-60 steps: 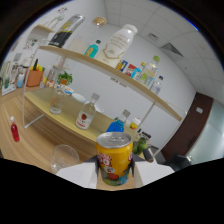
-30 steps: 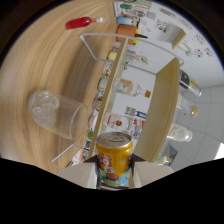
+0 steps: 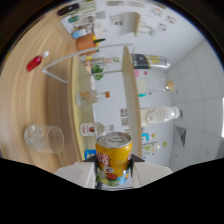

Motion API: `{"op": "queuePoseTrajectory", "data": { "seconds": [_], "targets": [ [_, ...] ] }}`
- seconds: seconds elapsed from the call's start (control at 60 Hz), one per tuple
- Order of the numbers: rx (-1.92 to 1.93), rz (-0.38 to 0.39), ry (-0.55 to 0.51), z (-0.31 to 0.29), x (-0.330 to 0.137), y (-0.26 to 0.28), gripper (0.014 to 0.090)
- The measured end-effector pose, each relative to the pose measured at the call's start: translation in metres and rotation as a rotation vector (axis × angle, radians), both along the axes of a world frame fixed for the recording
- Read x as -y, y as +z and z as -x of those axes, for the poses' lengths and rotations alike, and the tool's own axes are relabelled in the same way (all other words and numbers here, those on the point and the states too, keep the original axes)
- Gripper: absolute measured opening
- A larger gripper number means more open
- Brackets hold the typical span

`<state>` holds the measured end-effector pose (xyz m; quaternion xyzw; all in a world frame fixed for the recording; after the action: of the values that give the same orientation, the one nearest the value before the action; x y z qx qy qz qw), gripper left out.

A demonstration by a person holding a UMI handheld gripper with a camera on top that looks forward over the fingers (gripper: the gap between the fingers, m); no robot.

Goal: Make me a cup of Vodka Sunrise.

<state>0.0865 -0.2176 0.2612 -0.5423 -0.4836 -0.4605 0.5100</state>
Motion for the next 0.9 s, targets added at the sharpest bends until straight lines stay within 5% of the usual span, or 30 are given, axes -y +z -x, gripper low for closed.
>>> {"op": "queuePoseTrajectory", "data": {
  "seconds": [0.183, 0.317, 0.567, 0.733, 0.9],
  "targets": [
    [-0.819, -0.061, -0.016, -0.037, 0.019, 0.068, 0.0511],
    [-1.26, -0.067, -0.074, -0.097, 0.024, 0.061, 0.0511],
    [-1.535, 0.048, -0.285, -0.188, 0.011, -0.077, 0.0507],
    [-1.549, 0.178, -0.428, -0.203, 0.009, -0.17, 0.0509],
    [-1.555, 0.249, -0.459, -0.201, -0.004, -0.211, 0.0513]
  ]
}}
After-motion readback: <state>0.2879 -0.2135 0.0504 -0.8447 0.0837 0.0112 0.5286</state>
